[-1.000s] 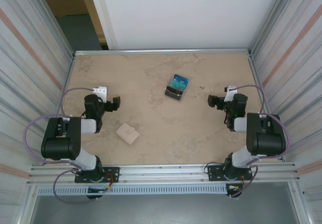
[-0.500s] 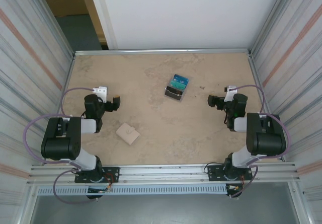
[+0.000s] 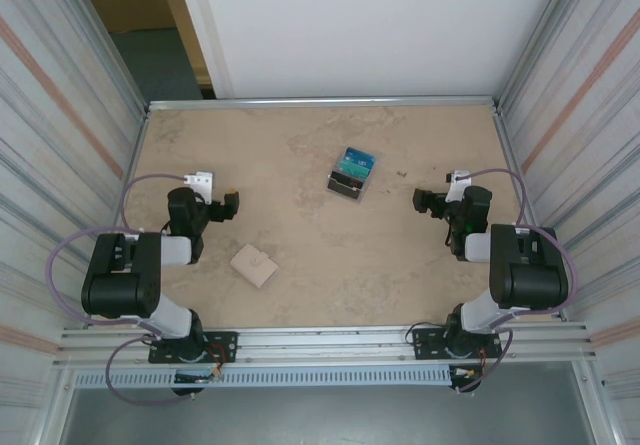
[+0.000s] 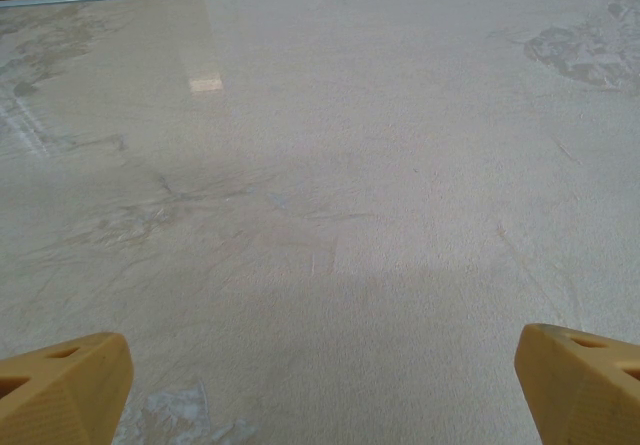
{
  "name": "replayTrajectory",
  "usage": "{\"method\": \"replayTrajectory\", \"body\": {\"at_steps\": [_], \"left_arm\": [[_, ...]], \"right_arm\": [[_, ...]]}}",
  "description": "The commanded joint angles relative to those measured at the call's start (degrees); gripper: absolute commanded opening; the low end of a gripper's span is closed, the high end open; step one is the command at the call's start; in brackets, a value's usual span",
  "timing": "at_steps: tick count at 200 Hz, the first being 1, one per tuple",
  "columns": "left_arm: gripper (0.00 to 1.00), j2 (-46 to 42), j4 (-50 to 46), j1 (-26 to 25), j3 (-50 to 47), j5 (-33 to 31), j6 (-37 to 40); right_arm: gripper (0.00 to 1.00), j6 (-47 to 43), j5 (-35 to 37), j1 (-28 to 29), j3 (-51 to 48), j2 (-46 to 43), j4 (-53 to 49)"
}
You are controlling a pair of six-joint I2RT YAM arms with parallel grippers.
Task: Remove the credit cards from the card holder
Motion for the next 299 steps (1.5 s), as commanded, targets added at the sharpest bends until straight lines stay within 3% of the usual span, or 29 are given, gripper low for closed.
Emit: {"method": "replayTrajectory", "body": {"at_steps": [1, 47, 83, 138, 160, 184, 216, 270, 299], "left_arm": [[0.99, -0.7, 0.4, -0.2, 0.7, 0.0, -0.3], [0.99, -5.4, -5.3, -0.3, 1.8, -1.8, -0.8], [0.99, -12.4, -12.7, -0.3, 2.2, -6.6, -4.1], [0.99, -23.0, -32.5, -1.8, 6.1, -21.0, -19.3], [0.99, -26.4, -38.7, -3.7, 6.3, -21.6, -25.0], [0.99, -29.5, -45.0, -9.6, 6.3, -24.9, -29.5], [0.99, -33.9, -51.5, -22.8, 4.8, -33.4, -32.5], [0.99, -37.4, -69.1, -38.4, 4.5, -37.8, -51.3], [0.99, -37.1, -75.7, -42.3, 4.9, -36.4, -59.3]], "right_arm": [[0.99, -1.0, -0.8, -0.2, 0.2, -0.1, 1.3], [0.99, -1.0, -0.1, -0.1, 0.1, -0.3, 1.5], [0.99, -1.0, 2.5, 0.9, 2.4, -4.4, -6.3], [0.99, 0.0, 11.9, 4.9, 5.3, -13.9, -20.1], [0.99, 2.3, 14.2, 6.0, 8.6, -16.4, -29.5], [0.99, 3.7, 17.4, 8.6, 9.5, -19.1, -34.0], [0.99, 7.1, 21.1, 11.8, 10.3, -23.3, -40.0], [0.99, 13.6, 24.1, 14.4, 12.7, -27.0, -50.4], [0.99, 16.0, 27.5, 15.6, 14.8, -27.0, -56.1]]}}
